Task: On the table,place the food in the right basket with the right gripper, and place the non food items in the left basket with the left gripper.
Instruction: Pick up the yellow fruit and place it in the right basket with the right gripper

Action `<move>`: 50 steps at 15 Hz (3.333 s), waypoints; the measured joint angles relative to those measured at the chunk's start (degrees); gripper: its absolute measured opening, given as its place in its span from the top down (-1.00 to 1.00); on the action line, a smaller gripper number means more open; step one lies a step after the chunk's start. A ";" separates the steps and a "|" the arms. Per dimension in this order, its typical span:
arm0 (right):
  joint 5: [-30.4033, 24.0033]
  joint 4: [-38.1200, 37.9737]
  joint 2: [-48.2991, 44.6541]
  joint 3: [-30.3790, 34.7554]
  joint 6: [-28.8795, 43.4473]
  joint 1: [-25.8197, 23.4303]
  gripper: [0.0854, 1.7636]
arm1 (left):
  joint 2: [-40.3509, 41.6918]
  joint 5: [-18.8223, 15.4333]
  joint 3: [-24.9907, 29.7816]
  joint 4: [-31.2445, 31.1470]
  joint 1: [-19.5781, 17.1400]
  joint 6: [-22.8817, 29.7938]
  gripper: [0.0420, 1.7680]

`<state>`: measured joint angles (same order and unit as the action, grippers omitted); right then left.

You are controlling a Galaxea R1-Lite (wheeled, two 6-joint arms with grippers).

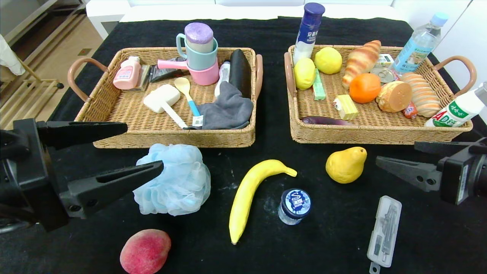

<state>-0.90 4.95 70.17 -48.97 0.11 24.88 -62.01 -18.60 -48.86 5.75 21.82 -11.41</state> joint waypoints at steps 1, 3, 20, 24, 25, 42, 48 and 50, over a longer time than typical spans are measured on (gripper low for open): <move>0.13 -0.10 0.30 -0.11 -0.29 0.26 -0.94 | -0.22 0.04 -0.06 0.00 -0.02 -0.02 -0.94; 2.55 -0.07 1.52 -0.59 -0.49 0.66 -0.94 | -0.44 0.02 -0.06 0.06 -0.02 -0.02 -0.94; 7.34 1.55 19.16 -7.29 0.66 2.62 -0.94 | -0.13 0.17 0.24 0.85 -0.02 0.39 -0.94; 7.81 3.32 22.00 -8.28 0.66 2.60 -0.94 | -0.02 0.17 0.27 0.85 -0.02 0.41 -0.94; 7.79 3.45 22.53 -8.30 0.68 2.60 -0.94 | 0.00 0.09 0.27 0.85 0.00 0.41 -0.94; 7.73 3.58 23.54 -8.25 0.77 2.68 -0.36 | 0.44 0.06 0.27 0.88 -0.02 0.48 -0.94; 7.62 3.60 22.99 -8.22 1.07 2.77 -0.34 | 0.46 0.09 0.24 0.88 -0.02 0.50 -0.94; 7.55 3.45 22.11 -8.02 1.15 2.93 -0.34 | 0.48 0.06 0.24 0.88 -0.05 0.48 -0.94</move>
<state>6.64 8.40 92.28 -56.99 1.26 27.81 -61.54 -18.54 -48.62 6.63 21.77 -10.93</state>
